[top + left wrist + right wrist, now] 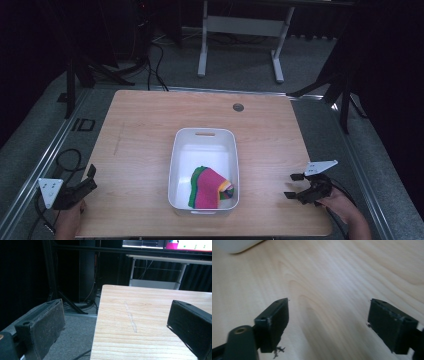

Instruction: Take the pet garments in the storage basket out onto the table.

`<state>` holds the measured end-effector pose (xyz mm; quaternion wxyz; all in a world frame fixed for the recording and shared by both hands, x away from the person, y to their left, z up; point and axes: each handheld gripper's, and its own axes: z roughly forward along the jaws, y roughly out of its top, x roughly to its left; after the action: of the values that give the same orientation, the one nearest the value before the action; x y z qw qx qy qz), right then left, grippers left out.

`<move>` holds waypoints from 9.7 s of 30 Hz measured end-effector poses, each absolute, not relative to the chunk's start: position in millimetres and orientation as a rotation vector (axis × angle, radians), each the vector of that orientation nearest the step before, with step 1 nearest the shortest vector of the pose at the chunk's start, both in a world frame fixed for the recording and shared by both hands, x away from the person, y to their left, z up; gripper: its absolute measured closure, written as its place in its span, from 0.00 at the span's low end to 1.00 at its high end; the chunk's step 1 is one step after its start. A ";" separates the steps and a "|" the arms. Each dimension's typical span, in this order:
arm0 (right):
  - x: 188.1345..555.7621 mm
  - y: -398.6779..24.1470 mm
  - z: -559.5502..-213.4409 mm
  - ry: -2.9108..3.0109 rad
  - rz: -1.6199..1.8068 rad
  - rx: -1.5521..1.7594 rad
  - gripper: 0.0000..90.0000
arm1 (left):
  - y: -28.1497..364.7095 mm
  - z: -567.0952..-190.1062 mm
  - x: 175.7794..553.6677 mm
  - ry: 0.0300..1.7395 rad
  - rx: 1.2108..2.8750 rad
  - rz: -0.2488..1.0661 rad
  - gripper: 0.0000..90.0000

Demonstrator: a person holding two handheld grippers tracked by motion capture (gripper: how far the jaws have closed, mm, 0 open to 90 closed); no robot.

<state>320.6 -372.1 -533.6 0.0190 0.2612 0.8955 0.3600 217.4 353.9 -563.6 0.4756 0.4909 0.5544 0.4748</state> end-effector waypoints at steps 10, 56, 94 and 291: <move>321.0 -339.9 -526.0 2.884 1.047 0.699 0.22 | 354.0 -563.7 217.2 1.353 1.199 1.160 0.02; 329.0 -187.8 -425.2 2.945 1.017 0.308 0.18 | 355.2 -563.7 217.1 1.350 1.199 1.149 0.02; 322.8 -90.7 -485.1 3.113 0.544 0.167 0.75 | 355.9 -563.7 217.2 1.349 1.193 1.136 0.02; 306.3 -396.1 -544.5 1.887 1.057 1.402 0.15 | 353.8 -563.6 217.5 1.351 1.204 1.157 0.02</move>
<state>306.3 -396.1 -544.5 0.2783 0.5226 0.7031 0.3937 217.5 353.8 -563.6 0.4766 0.4926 0.5529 0.4737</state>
